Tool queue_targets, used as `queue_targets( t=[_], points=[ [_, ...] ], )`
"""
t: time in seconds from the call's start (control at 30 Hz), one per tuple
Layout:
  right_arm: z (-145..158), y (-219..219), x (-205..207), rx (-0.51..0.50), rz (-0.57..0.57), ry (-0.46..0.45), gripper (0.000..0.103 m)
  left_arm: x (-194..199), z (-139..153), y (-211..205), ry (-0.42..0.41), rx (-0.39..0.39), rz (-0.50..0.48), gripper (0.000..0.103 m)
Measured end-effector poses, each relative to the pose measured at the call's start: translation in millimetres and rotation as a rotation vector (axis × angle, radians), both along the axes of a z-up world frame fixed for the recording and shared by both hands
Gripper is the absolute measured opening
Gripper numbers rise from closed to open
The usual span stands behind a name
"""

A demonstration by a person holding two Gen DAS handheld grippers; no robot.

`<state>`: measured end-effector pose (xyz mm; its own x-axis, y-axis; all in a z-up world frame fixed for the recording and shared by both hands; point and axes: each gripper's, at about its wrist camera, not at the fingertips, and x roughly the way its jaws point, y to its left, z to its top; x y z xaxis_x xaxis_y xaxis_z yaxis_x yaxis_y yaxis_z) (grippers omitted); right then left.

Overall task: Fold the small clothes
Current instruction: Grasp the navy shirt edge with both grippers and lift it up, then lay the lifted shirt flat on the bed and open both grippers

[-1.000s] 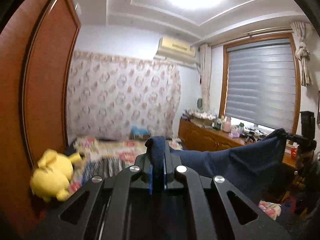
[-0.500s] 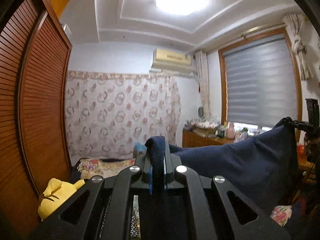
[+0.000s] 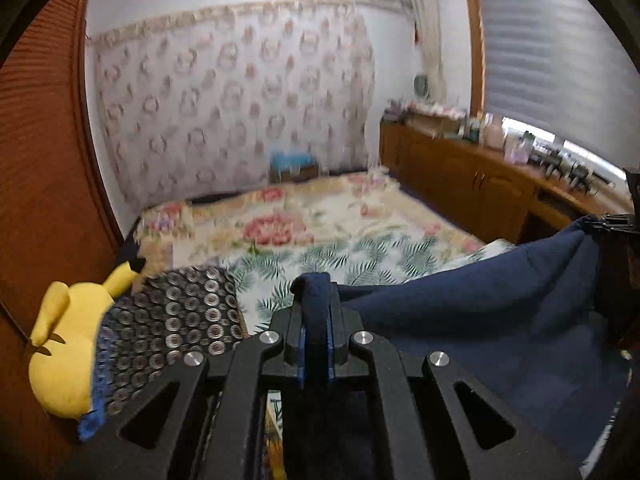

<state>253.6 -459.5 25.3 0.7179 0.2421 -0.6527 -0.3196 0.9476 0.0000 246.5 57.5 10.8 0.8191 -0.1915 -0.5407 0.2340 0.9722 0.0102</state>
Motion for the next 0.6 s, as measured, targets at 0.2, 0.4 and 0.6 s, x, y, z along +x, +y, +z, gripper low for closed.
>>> queue_targets(
  t=[0.2, 0.4, 0.6],
  points=[
    [-44.1, -7.5, 57.1, 0.024, -0.022, 0.074, 0.013, 34.9, -20.4, -11.3, 0.065, 0.026, 0.005, 0.004],
    [-57.9, 0.5, 73.0, -0.002, -0.006, 0.114, 0.014, 52.6, -38.1, -12.5, 0.154, 0.040, -0.004, 0.010],
    [-63.7, 12.0, 75.4, -0.049, -0.020, 0.129, 0.025, 42.9, -42.1, -13.2, 0.178, 0.036, -0.023, 0.033]
  ],
)
